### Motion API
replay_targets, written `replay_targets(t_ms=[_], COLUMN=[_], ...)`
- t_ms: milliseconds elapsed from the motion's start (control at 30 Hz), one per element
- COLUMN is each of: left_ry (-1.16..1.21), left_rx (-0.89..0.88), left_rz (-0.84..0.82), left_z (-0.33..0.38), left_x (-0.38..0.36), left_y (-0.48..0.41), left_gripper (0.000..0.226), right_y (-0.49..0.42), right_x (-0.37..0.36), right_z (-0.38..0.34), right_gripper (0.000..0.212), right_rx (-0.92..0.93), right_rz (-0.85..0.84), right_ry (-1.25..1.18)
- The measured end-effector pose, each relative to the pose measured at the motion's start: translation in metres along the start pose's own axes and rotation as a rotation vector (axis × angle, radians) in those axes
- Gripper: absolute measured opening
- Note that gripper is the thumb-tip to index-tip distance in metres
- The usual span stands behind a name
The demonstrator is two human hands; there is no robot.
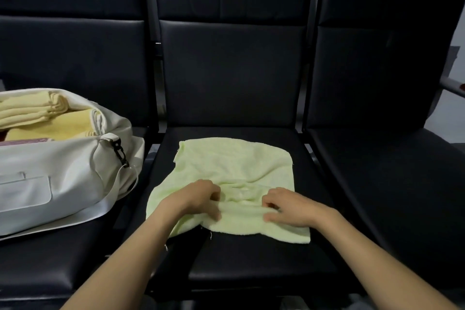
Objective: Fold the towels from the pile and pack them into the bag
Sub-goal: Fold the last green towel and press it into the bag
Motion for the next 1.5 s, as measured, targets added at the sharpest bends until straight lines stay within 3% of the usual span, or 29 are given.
replay_targets(t_ms=[167, 267, 333, 400, 467, 600, 733, 800, 933, 1067, 1200, 1333, 1400, 1500], left_ry=[0.406, 0.533, 0.469, 0.238, 0.072, -0.193, -0.127, -0.057, 0.013, -0.244, 0.034, 0.137, 0.034, -0.061], left_rx=[0.07, 0.109, 0.151, 0.175, 0.186, 0.182, 0.183, 0.218, 0.298, 0.146, 0.151, 0.255, 0.222, 0.095], left_rz=[0.321, 0.315, 0.14, -0.036, -0.064, 0.059, 0.035, 0.053, -0.072, 0.048, 0.038, -0.005, 0.032, 0.124], left_z=[-0.01, -0.008, -0.01, -0.018, -0.029, -0.044, -0.046, -0.046, -0.056, -0.047, -0.051, -0.058, -0.052, -0.038], left_x=[0.042, 0.04, 0.023, 0.007, 0.003, 0.017, 0.018, 0.02, 0.009, 0.02, 0.015, 0.01, 0.016, 0.03], left_y=[0.0, 0.0, 0.0, 0.003, 0.002, -0.003, -0.003, 0.0, 0.002, -0.003, -0.003, 0.002, 0.004, 0.005], left_gripper=[0.022, 0.031, 0.063, 0.105, 0.117, 0.097, 0.088, 0.084, 0.101, 0.086, 0.072, 0.085, 0.068, 0.043], right_y=[-0.005, -0.013, -0.016, -0.017, -0.017, -0.02, -0.025, -0.026, -0.024, -0.03, -0.03, -0.028, -0.029, -0.025], right_x=[0.033, 0.041, 0.032, 0.017, 0.005, 0.005, 0.013, 0.012, 0.011, 0.013, 0.016, 0.012, 0.009, 0.022], right_z=[0.025, 0.027, 0.025, 0.027, 0.032, 0.046, 0.04, 0.038, 0.045, 0.038, 0.03, 0.028, 0.024, 0.02], right_gripper=[0.011, 0.016, 0.044, 0.092, 0.112, 0.098, 0.071, 0.068, 0.082, 0.043, 0.043, 0.042, 0.023, 0.013], right_rx=[-0.196, -0.225, -0.237, -0.268, -0.302, -0.372, -0.282, -0.276, -0.342, -0.261, -0.203, -0.222, -0.191, -0.16], right_rz=[0.34, 0.39, 0.244, 0.079, -0.012, -0.015, 0.059, 0.06, 0.01, 0.047, 0.092, 0.036, 0.015, 0.082], right_ry=[-0.381, -0.401, -0.331, -0.241, -0.194, -0.141, -0.012, -0.057, -0.081, 0.052, 0.028, -0.01, 0.035, 0.063])
Point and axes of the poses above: each hand's wrist, its own y-axis away from the middle knuckle, its own x-axis out of the back of the hand, z = x × y, the point moved 9 cm from there along -y, towards the middle knuckle, and after that the axes turned 5 degrees about z, right-handed, at the moved point
